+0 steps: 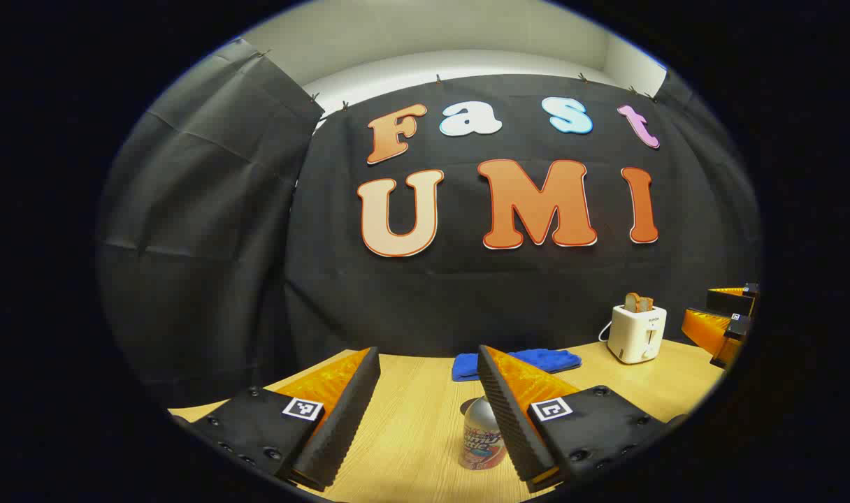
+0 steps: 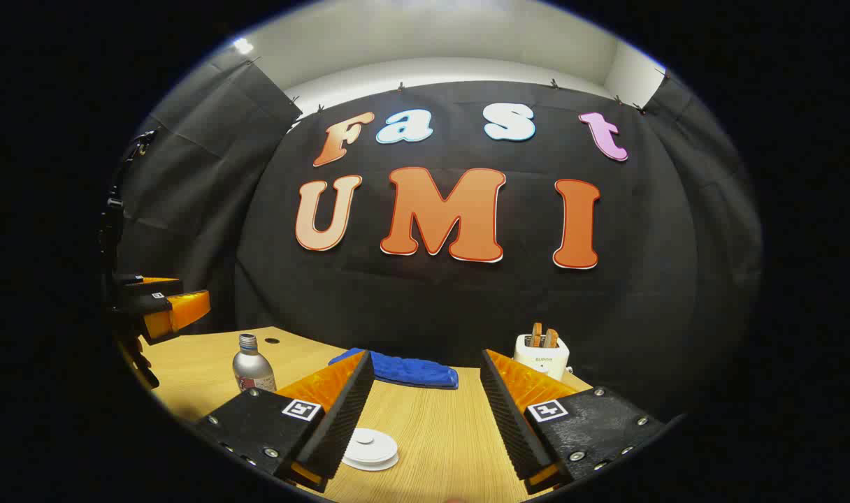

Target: Open the teacup lid with one hand, grasp the water bottle and pour water into the teacup with the other hand; after pouring, place the water bottle on the coaster and then close the teacup lid.

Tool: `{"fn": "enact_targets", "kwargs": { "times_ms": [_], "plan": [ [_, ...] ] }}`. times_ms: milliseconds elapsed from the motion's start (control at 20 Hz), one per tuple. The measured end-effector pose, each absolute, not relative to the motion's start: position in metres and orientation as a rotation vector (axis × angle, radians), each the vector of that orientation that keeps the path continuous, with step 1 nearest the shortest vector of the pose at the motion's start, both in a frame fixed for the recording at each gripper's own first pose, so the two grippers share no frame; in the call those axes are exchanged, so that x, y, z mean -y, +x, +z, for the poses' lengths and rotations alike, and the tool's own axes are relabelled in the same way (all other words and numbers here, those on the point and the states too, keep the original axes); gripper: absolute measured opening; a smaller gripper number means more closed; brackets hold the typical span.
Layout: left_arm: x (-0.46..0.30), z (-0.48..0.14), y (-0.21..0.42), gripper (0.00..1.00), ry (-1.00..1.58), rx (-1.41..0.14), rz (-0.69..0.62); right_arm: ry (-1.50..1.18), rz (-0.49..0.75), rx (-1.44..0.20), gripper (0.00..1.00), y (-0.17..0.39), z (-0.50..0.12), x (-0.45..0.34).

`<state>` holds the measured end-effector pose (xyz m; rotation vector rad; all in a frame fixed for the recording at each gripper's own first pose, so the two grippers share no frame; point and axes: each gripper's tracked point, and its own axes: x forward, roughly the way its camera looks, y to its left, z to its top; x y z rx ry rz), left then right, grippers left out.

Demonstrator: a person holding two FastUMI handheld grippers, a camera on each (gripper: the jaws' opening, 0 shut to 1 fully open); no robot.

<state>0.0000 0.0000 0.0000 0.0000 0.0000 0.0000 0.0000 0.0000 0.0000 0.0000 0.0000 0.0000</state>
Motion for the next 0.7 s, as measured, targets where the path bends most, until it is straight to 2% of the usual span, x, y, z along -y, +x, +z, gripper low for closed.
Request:
{"fn": "enact_targets", "kwargs": {
  "times_ms": [700],
  "plan": [
    [-0.0033,-0.0040,0.0028,0.91,0.006,-0.003,0.003,0.008,0.023,-0.016,0.92,0.0043,-0.0061,-0.0087]
  ]
}}
